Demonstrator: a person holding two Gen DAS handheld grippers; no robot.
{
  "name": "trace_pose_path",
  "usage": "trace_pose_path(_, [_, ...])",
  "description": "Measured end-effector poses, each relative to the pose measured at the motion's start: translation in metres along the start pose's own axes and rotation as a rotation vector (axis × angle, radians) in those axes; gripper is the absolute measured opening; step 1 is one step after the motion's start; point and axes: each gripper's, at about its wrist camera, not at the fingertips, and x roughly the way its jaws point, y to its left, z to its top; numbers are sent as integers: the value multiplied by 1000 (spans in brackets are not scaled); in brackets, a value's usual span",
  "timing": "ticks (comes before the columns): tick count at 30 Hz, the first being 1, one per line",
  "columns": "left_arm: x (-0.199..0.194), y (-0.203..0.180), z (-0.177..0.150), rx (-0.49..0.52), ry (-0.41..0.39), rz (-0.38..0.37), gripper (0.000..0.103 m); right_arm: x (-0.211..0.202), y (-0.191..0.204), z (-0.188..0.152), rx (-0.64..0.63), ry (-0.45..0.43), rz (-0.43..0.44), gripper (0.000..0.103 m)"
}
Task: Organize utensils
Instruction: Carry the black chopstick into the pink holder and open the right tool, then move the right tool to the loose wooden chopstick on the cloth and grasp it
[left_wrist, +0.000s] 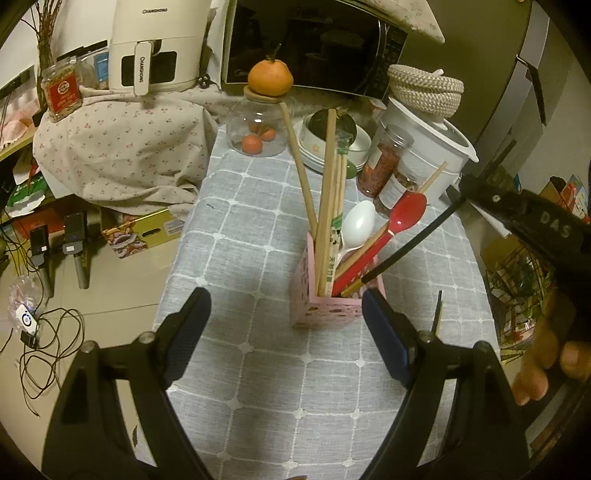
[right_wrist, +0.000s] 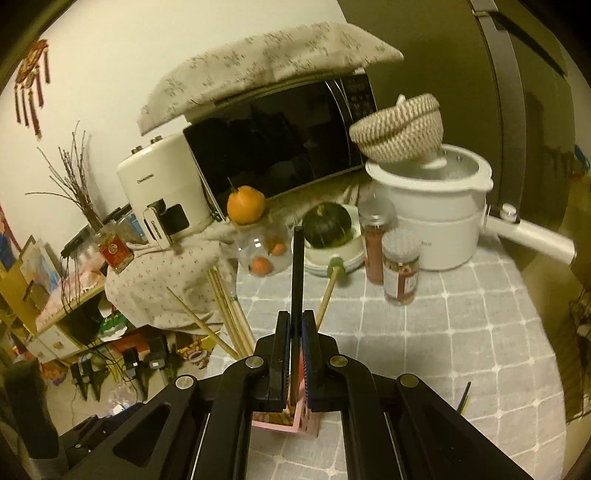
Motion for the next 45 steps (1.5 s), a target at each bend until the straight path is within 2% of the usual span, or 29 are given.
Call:
trace_pose_path(8, [1,-5,0,9,-2,-3,84,7,1,-2,-1,21,9,7])
trace_pose_path(13, [0,-8,-1,17,0,-2,84,3,2,1,0,13,10,21])
trace_pose_path(17, [0,-9,-1,21,-1,-3,84,-3,1,5,7,5,17,25])
trace_pose_path(22, [0,-14,-4,37,-1,-4,84,-21,-6,10,16,-17,28,45])
trace_pose_path(26, [1,-22,-7,67,5,-5,84,-37,-22,9,17,-15,26,51])
trace_pose_path(28, [2,-25,-10,82,8,-6,84,-44,-32,6,18,-8,11,59])
trace_pose_path(33, [9,-40,-20,141,21,2,84,-53,-68,-14,5,37,-70,68])
trace_pose_path(38, [26,-59,-35,212,70,2,84,-48,-102,-40,25,99,-145,72])
trace_pose_path(45, [46,-74,-49,252,141,-10,84,-22,-134,-72,13,197,-224,77])
